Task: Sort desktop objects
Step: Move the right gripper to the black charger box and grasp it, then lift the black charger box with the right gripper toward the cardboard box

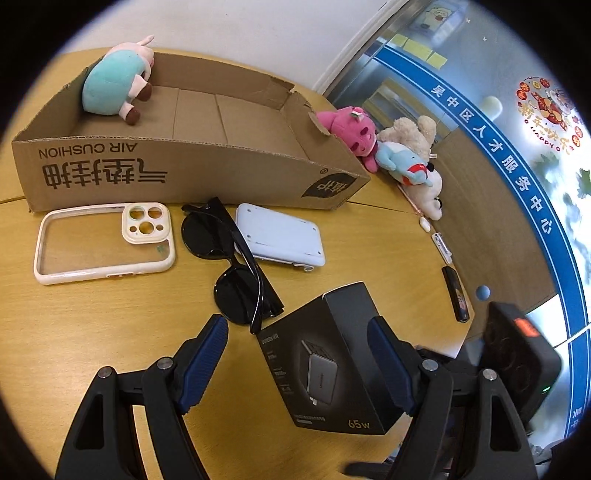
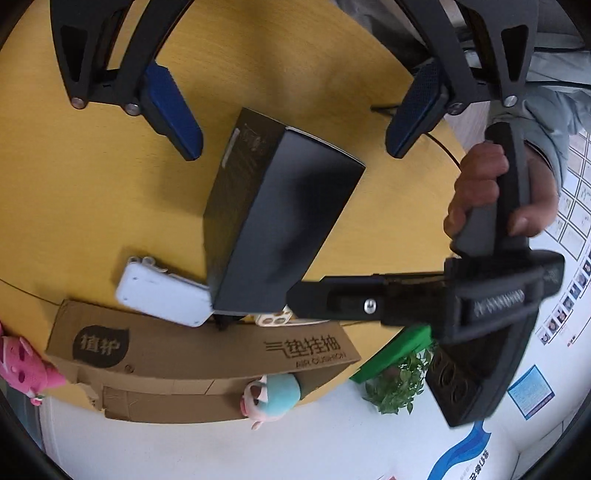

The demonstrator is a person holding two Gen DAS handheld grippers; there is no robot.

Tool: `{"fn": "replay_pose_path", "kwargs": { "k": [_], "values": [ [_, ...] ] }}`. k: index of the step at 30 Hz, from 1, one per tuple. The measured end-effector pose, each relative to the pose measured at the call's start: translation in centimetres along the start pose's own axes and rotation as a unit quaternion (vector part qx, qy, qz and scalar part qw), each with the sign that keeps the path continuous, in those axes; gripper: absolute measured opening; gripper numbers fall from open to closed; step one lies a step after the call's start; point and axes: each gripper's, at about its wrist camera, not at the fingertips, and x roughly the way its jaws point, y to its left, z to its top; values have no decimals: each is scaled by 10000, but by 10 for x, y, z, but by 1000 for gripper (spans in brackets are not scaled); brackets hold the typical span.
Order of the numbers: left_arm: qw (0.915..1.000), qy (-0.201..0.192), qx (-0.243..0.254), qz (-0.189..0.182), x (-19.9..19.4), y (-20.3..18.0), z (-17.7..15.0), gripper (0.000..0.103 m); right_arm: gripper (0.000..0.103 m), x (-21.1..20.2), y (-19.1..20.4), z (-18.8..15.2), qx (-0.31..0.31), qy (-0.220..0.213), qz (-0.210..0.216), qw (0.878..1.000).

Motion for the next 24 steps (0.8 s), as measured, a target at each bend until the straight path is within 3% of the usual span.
{"fn": "replay_pose_path", "kwargs": {
  "k": [1,3,4,12,14,17,19,24],
  "values": [
    [10000,-6,4,-37,-1,1,0,78,78,6,1,-1,-30,3,-36,10000],
    [9999,19,-17,-101,-1,4,0,78,65,12,-1,-1,-35,-29,-181,9998],
    [9999,24,-17,-99,-1,6,0,78,63,14,-3,-1,-51,-52,-207,9998],
    [9993,-10,293,-242,-7,16,7,78,56,4,-18,-7,-687,231,408,9965],
    [9977,111,494,-449,-3,16,10,78,56,-2,-27,-8,-945,411,505,9934],
    [9932,436,851,-670,14,10,15,78,56,-7,-41,-11,-1328,734,237,9881],
    [9876,604,1046,-1001,24,9,16,79,57,-10,-51,-8,-1261,725,45,9894],
    [9780,753,1177,-1547,37,8,15,78,58,-13,-63,-12,-934,419,578,9931]
  ]
}}
